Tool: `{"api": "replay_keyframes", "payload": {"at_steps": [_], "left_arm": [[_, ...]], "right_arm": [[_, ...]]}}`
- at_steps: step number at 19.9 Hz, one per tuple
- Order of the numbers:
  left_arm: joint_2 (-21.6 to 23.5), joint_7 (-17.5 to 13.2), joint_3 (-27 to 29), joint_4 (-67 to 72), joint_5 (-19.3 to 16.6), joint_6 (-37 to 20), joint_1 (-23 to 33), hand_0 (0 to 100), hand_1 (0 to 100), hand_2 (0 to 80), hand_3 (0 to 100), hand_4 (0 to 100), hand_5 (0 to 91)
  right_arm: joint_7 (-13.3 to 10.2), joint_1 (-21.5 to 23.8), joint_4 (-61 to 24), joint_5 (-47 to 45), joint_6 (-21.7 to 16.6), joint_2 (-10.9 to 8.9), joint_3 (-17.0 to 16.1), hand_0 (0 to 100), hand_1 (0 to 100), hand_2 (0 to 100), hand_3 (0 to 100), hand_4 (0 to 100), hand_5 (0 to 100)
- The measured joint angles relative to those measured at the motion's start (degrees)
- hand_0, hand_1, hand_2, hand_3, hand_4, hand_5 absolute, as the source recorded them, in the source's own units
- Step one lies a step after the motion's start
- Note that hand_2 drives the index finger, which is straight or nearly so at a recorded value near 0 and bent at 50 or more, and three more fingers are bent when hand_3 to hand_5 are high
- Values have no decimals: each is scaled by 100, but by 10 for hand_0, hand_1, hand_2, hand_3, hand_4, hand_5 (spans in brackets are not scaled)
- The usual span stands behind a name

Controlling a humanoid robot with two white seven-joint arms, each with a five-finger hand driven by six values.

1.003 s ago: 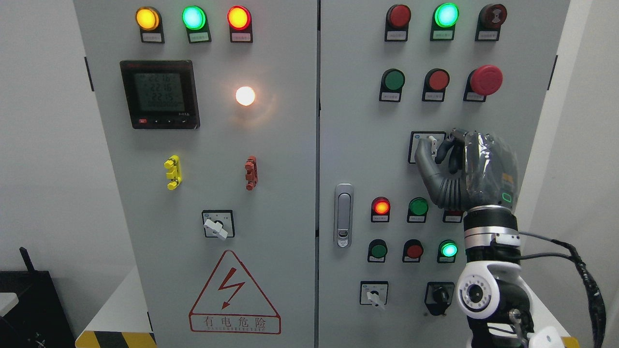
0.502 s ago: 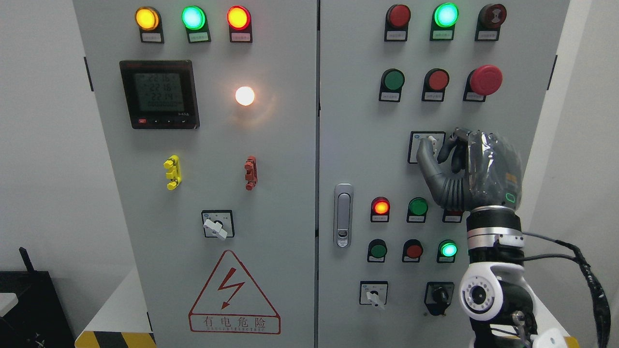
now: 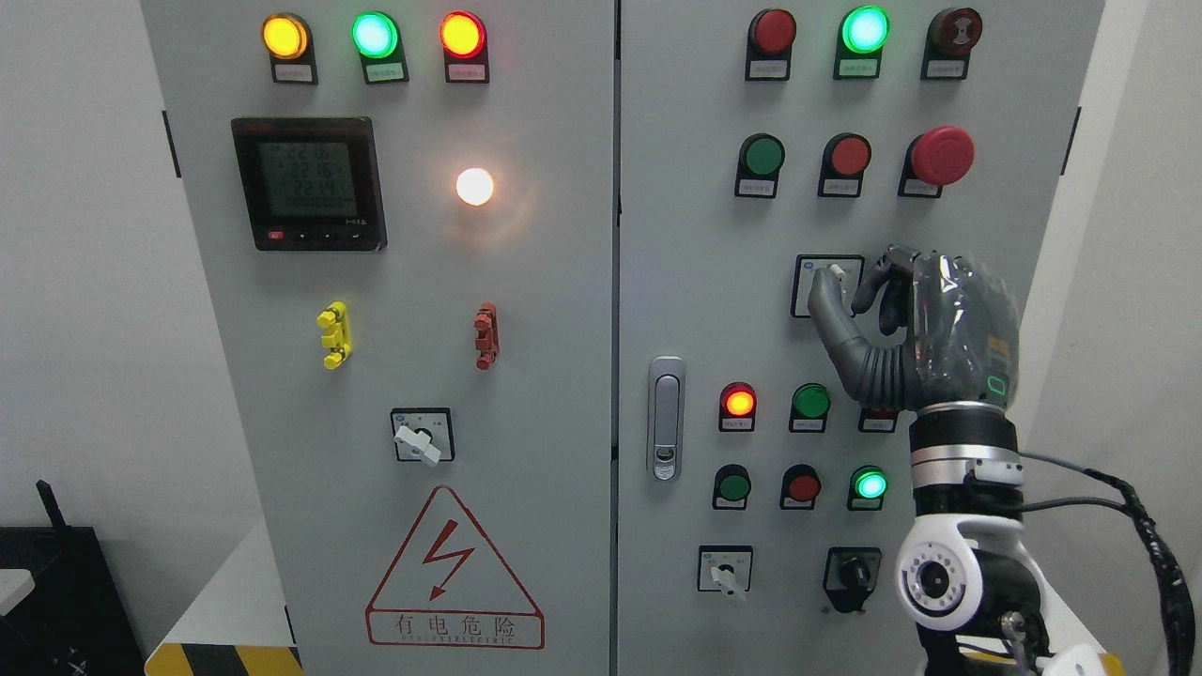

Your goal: Rotate and turn off gray switch

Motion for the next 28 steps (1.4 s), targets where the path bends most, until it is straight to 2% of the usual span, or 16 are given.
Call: {"api": "replay_keyframes", "payload": {"at_steps": [2,4,8,10,11,13,14,15,17,18,20,21,22,23,25,28], "left_arm": [[0,-1,0,0,0,0,0,120,389,0,0,0,0],[0,-2,0,0,0,0,0,120,389,0,0,0,0],[0,-3,0,0,0,0,0,120,389,0,0,0,0],[0,-3,0,0,0,0,0,120,389,0,0,0,0],[0,-4,0,0,0,0,0,120,389,0,0,0,0],[0,-15,0,0,0,0,0,120,389,0,0,0,0],[0,-19,0,0,0,0,0,120,389,0,0,0,0],[0,-24,0,0,0,0,0,120,389,0,0,0,0],[0,-27,0,0,0,0,0,120,389,0,0,0,0],[0,-27,0,0,0,0,0,120,389,0,0,0,0],[0,-20,0,0,0,0,0,120,389,0,0,0,0],[0,-12,0,0,0,0,0,120,389,0,0,0,0],[0,-9,0,0,0,0,0,120,389,0,0,0,0],[0,-5,0,0,0,0,0,120,389,0,0,0,0],[0,1,0,0,0,0,0,120,389,0,0,0,0],[0,1,0,0,0,0,0,120,389,0,0,0,0]], "right_arm": [[-11,45,-69,0,-94,-6,-9,396,327,753,1000,953,1000],[-70,109,-147,0,-278,-11,-21,389,325,698,995,930,1000],[-376,290,-305,1,-984,-24,-98,374,309,596,976,881,975],[-533,439,-377,-7,-1413,-55,-173,363,305,523,845,749,735],[-608,533,-412,-14,-1648,-80,-227,361,304,504,814,691,662],[-721,730,-473,-35,-2164,-127,-319,360,287,399,499,327,259],[-749,817,-498,-45,-2393,-151,-354,361,281,381,447,282,210],[-763,910,-521,-55,-2547,-183,-391,362,277,323,301,158,114],[-775,1045,-563,-83,-2758,-242,-453,365,270,271,218,85,57],[-780,1100,-581,-114,-2818,-278,-477,366,269,235,159,18,0],[-755,1189,-615,-208,-2923,-372,-523,367,264,208,127,0,0],[-726,1223,-631,-273,-2965,-428,-543,381,194,196,120,0,0],[-717,1253,-645,-337,-2986,-495,-563,342,161,192,115,0,0],[-712,1279,-658,-398,-3004,-568,-592,335,154,191,115,0,0],[-704,1314,-682,-515,-3017,-703,-668,256,155,171,102,0,0],[-703,1375,-713,-624,-3018,-878,-764,226,161,154,93,0,0]]}}
